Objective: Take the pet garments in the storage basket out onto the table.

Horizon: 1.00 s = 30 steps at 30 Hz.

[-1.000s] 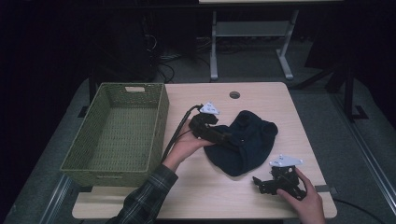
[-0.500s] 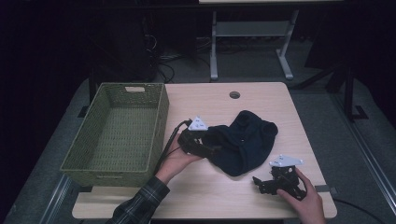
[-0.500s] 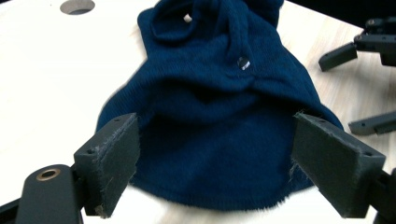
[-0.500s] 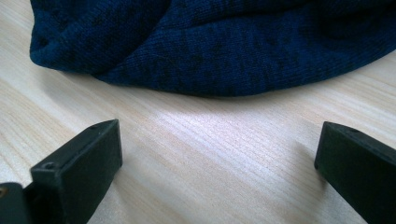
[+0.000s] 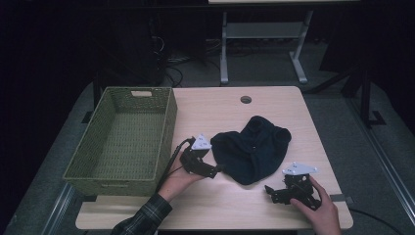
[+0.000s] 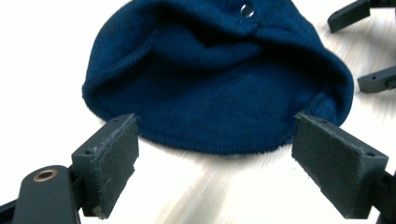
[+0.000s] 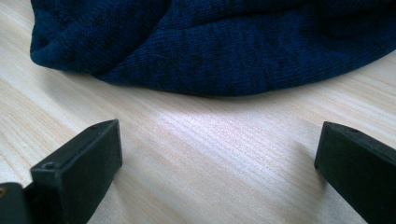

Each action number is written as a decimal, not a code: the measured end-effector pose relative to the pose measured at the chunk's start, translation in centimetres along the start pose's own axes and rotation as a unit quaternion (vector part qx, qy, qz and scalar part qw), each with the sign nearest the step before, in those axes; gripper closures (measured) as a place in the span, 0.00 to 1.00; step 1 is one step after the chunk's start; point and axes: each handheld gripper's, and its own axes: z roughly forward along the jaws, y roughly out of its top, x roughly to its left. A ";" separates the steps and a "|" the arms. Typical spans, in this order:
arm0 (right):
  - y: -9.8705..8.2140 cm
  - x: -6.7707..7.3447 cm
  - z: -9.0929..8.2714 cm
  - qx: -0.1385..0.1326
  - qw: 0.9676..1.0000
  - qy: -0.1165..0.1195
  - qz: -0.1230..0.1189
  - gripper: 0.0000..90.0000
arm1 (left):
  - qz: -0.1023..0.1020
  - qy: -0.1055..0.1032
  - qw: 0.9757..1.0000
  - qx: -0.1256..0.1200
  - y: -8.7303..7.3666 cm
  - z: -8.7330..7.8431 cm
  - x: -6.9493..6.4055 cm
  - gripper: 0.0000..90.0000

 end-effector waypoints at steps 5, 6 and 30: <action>0.0 0.0 0.0 0.000 1.000 0.000 -0.001 0.01 | 0.004 0.008 1.000 0.007 -0.9 -0.1 -0.5 0.16; 0.0 0.0 0.0 0.000 1.000 0.000 -0.001 0.01 | 0.005 0.011 1.000 0.011 -1.1 -0.1 -0.6 0.16; 0.0 0.0 0.0 0.000 1.000 0.000 -0.001 0.01 | 0.019 0.018 0.999 0.025 -5.3 0.9 -1.3 0.15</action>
